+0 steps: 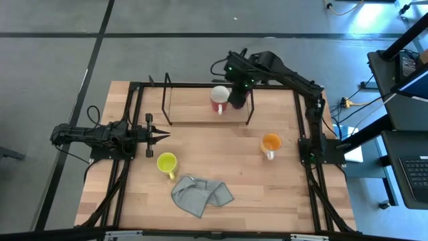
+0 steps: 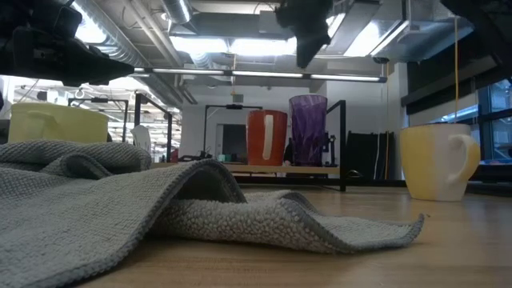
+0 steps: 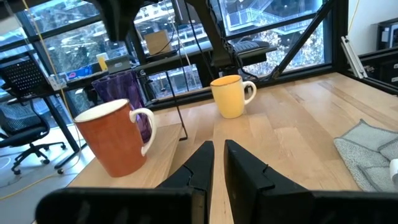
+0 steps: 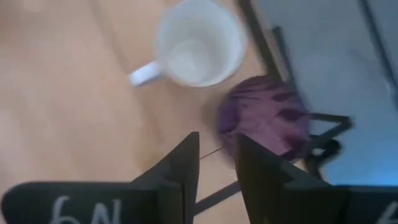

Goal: Stack small to large cups/mugs on shelf
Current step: Put the yellow mug on the shelf

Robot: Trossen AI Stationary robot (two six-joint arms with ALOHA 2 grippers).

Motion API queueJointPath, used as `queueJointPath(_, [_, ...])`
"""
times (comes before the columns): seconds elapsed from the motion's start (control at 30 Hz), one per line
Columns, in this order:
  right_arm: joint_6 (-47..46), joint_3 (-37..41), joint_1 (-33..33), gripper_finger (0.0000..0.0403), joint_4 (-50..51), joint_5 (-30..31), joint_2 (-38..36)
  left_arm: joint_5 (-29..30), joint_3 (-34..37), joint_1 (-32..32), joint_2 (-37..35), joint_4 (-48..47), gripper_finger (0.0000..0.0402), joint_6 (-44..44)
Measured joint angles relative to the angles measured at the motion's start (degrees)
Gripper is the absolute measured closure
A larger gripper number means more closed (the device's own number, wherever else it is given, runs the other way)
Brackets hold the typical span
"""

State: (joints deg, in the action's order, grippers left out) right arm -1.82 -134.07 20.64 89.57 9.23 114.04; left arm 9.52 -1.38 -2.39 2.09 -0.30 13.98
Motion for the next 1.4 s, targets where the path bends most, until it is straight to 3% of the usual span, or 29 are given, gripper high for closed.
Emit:
queueJointPath(0.13, [-2.0, 1.8, -3.2, 0.0305, -0.1, -4.3, -4.3, 0.0, 0.0, 0.0, 0.0, 0.0, 0.0369, 0.0])
queueJointPath(0.47, [-17.9, 12.2, -19.7, 0.0306, 0.4, -3.8, -12.6, 0.0, 0.0, 0.0, 0.0, 0.0, 0.0369, 0.0])
queueJointPath(0.63, [-31.3, 26.9, -29.1, 0.0306, 0.2, -3.9, -20.3, 0.0, 0.0, 0.0, 0.0, 0.0, 0.0369, 0.0])
queueJointPath(0.9, [-67.2, 58.3, -39.9, 0.0306, -13.2, 2.8, -41.2, 0.0, 0.0, 0.0, 0.0, 0.0, 0.0369, 0.0])
queueJointPath(1.0, [-80.1, 67.7, -41.2, 0.0306, -13.9, 6.0, -48.4, 0.0, 0.0, 0.0, 0.0, 0.0, 0.0369, 0.0])
queueJointPath(1.1, [-86.0, 74.9, -40.6, 0.0306, -14.3, 7.7, -53.8, 0.0, 0.0, 0.0, 0.0, 0.0, 0.0369, 0.0])
queueJointPath(1.23, [-85.4, 81.8, -37.0, 0.0306, -16.2, 8.1, -58.9, 0.0, 0.0, 0.0, 0.0, 0.0, 0.0369, 0.0])
queueJointPath(1.4, [-77.7, 86.8, -32.2, 0.0306, -18.5, 6.4, -61.3, 0.0, 0.0, 0.0, 0.0, 0.0, 0.0369, 0.0])
